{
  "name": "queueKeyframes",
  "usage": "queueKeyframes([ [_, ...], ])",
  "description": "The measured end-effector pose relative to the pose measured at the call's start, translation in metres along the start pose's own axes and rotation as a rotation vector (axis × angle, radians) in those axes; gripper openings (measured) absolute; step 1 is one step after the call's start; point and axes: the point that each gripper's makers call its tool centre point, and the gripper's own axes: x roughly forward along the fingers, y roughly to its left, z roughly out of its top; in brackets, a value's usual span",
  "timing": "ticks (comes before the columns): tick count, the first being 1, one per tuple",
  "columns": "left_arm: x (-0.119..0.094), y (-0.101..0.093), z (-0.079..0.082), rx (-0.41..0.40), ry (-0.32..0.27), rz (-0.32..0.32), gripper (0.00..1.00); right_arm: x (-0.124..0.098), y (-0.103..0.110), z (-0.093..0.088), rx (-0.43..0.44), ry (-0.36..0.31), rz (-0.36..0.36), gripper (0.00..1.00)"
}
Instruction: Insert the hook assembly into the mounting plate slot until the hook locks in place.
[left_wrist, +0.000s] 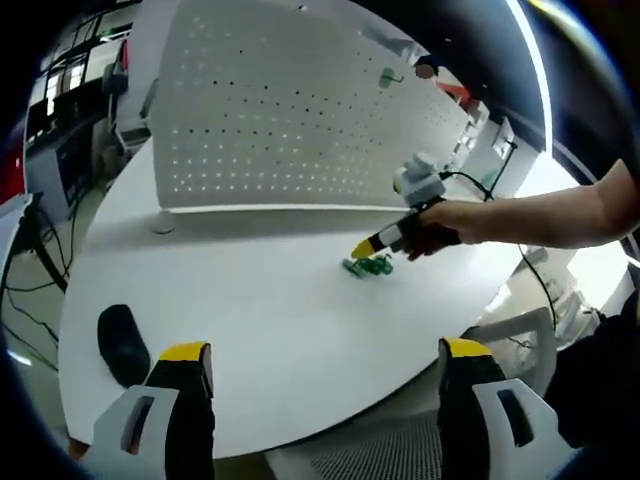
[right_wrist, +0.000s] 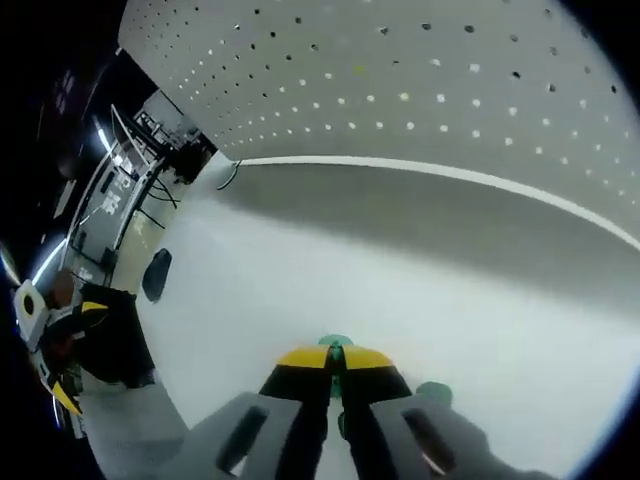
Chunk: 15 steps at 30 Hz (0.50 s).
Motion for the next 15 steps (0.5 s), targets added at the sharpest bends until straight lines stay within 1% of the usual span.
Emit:
queueKeyframes([
  [3, -0.002, -0.001, 0.002, 0.003, -0.008, 0.001, 0.95, -0.003, 0.004, 0.003, 0.023, -0.020, 0.006, 0.00],
  [7, -0.004, -0.003, 0.004, 0.011, -0.013, 0.000, 0.95, -0.010, 0.009, 0.008, 0.030, -0.049, 0.011, 0.00],
  [13, -0.011, -0.003, 0.014, 0.014, -0.046, 0.007, 0.96, -0.020, 0.014, 0.019, 0.031, -0.098, 0.010, 0.00],
  [15, -0.012, -0.005, 0.017, 0.022, -0.052, 0.008, 0.96, -0.023, 0.012, 0.023, 0.032, -0.116, 0.006, 0.00],
])
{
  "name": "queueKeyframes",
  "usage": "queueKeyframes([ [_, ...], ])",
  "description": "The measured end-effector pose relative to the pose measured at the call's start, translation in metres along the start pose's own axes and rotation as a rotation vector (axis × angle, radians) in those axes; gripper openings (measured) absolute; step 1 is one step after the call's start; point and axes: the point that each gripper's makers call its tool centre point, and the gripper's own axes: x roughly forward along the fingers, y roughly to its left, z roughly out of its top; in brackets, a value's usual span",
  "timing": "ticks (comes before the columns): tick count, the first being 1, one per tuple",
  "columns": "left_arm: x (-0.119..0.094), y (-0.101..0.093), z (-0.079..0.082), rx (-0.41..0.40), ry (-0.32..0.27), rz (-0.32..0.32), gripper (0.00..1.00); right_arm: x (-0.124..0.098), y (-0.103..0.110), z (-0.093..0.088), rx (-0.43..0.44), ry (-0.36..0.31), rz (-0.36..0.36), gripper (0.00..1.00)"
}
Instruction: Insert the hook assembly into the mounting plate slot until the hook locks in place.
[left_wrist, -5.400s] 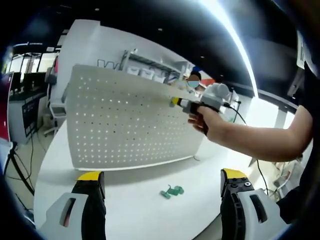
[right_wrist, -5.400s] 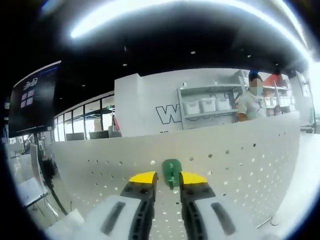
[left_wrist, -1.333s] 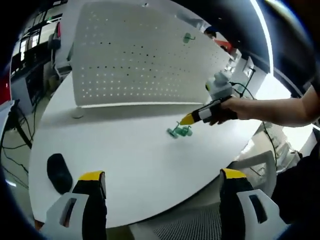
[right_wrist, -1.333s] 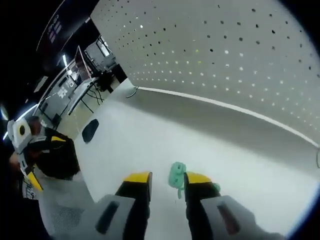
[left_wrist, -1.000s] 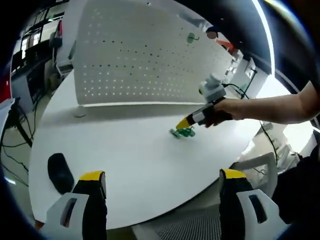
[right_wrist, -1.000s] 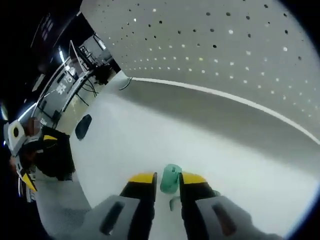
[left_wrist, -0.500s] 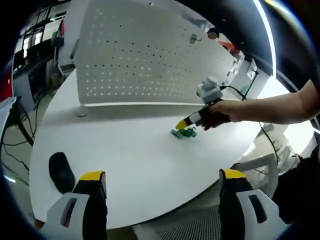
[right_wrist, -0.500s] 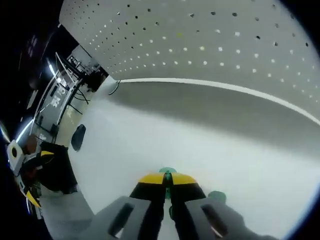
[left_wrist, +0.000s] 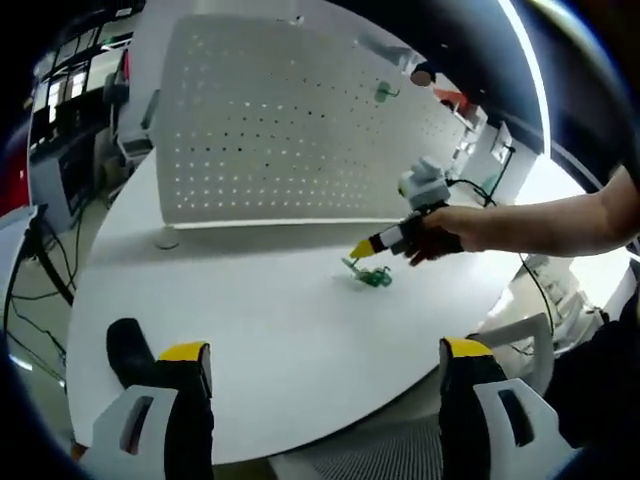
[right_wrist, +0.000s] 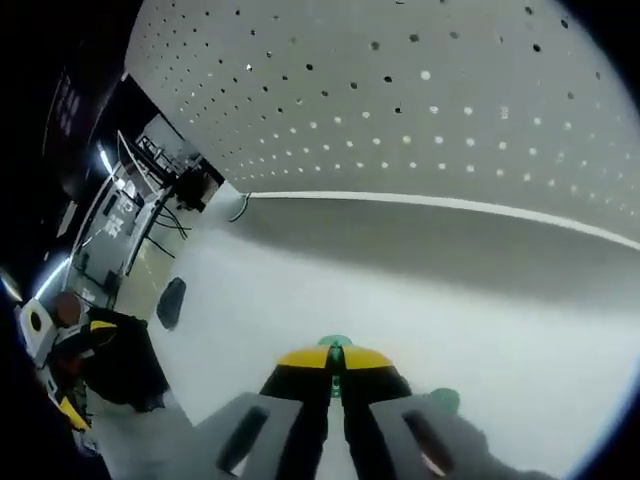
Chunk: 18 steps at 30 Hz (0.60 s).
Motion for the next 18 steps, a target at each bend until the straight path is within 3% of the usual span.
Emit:
queueKeyframes([
  [18, -0.010, -0.030, 0.040, 0.075, -0.100, -0.032, 0.94, -0.067, 0.049, 0.046, -0.047, -0.272, 0.052, 0.00],
])
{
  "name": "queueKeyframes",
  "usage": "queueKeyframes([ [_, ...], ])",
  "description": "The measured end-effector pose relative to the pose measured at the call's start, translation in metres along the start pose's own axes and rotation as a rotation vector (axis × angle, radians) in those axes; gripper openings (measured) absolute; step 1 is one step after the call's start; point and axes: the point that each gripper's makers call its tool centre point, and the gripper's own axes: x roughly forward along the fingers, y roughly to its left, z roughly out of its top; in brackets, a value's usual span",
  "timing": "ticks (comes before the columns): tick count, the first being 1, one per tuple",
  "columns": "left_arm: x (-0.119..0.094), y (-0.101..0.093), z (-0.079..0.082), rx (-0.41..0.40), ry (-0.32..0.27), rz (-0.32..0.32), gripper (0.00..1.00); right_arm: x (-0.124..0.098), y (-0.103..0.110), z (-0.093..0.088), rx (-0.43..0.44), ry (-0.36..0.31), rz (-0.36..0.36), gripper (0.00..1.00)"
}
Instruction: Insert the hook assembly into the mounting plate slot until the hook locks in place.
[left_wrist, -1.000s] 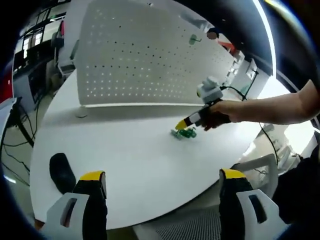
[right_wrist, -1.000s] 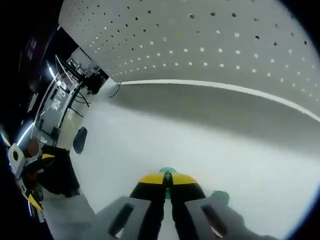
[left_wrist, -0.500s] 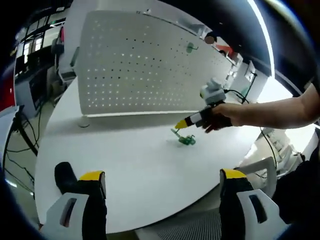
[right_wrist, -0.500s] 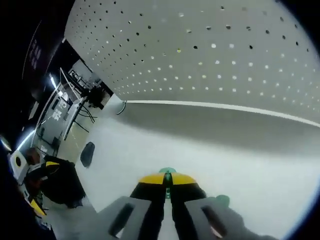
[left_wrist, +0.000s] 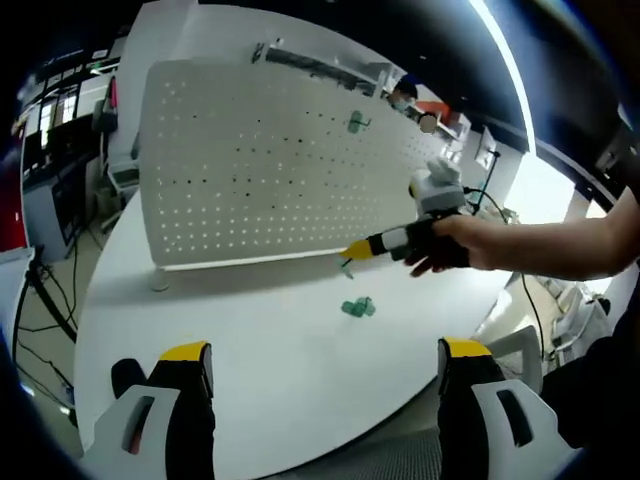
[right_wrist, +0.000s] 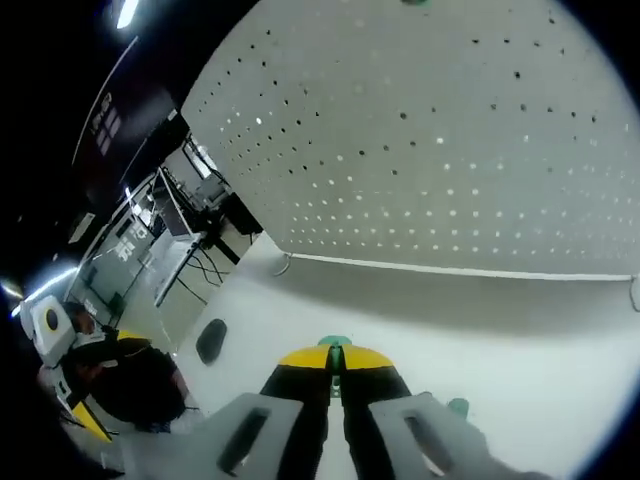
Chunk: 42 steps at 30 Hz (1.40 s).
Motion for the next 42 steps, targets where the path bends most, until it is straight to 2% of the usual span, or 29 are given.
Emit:
queueKeyframes([
  [7, 0.001, -0.014, 0.011, 0.034, -0.022, -0.024, 0.93, -0.033, 0.024, 0.009, -0.040, -0.087, 0.023, 0.00],
  [12, 0.004, -0.025, 0.020, 0.016, -0.049, -0.056, 0.92, -0.057, 0.048, 0.010, -0.002, -0.160, 0.071, 0.00],
  [19, 0.013, -0.043, 0.027, 0.028, -0.052, -0.099, 0.88, -0.083, 0.077, 0.005, 0.037, -0.236, 0.118, 0.00],
  [23, 0.015, -0.048, 0.034, 0.013, -0.076, -0.111, 0.78, -0.093, 0.089, 0.004, 0.054, -0.277, 0.143, 0.00],
  [29, 0.019, -0.062, 0.040, -0.032, -0.083, -0.155, 0.66, -0.109, 0.102, 0.004, 0.074, -0.335, 0.157, 0.00],
  [32, 0.020, -0.067, 0.040, -0.038, -0.079, -0.164, 0.61, -0.114, 0.107, 0.004, 0.070, -0.354, 0.162, 0.00],
  [36, 0.020, -0.073, 0.042, -0.054, -0.087, -0.185, 0.49, -0.117, 0.115, 0.002, 0.052, -0.368, 0.174, 0.00],
  [42, 0.020, -0.079, 0.043, -0.068, -0.082, -0.201, 0.41, -0.119, 0.127, 0.000, 0.023, -0.392, 0.194, 0.00],
])
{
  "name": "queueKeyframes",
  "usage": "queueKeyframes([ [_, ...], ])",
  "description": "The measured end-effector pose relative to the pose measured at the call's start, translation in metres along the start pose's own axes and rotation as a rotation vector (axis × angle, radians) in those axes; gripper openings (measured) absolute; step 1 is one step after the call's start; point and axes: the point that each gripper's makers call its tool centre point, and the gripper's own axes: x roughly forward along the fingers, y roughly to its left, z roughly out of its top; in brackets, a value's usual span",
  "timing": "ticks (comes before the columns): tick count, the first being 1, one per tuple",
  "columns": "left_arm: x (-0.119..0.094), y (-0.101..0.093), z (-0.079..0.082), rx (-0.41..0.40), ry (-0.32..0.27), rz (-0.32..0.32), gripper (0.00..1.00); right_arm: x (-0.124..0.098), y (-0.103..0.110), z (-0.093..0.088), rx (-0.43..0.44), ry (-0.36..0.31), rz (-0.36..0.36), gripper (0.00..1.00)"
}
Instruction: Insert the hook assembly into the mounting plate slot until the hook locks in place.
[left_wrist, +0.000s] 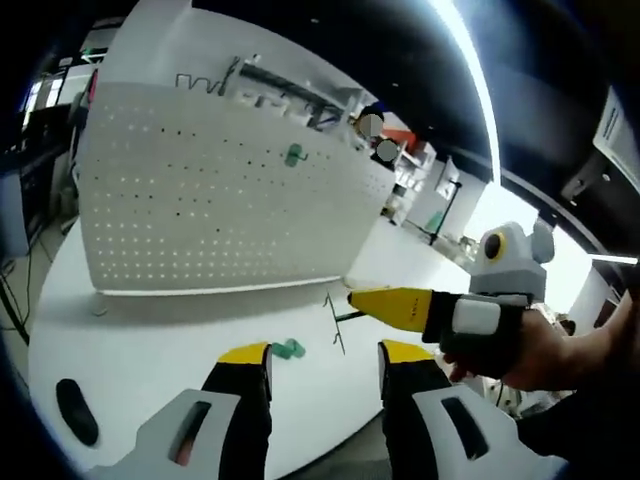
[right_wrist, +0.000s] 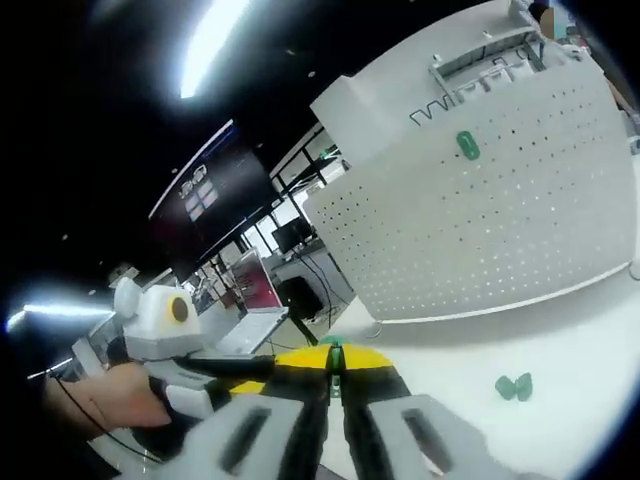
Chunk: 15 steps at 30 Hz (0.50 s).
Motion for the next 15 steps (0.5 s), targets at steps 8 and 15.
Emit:
queueKeyframes([
  [8, 0.003, -0.007, 0.002, -0.066, -0.006, -0.035, 0.30, -0.001, 0.015, 0.004, -0.047, -0.027, 0.040, 0.00],
  [15, 0.004, -0.011, 0.005, -0.066, -0.013, -0.047, 0.17, 0.000, 0.022, 0.005, -0.058, -0.036, 0.057, 0.00],
])
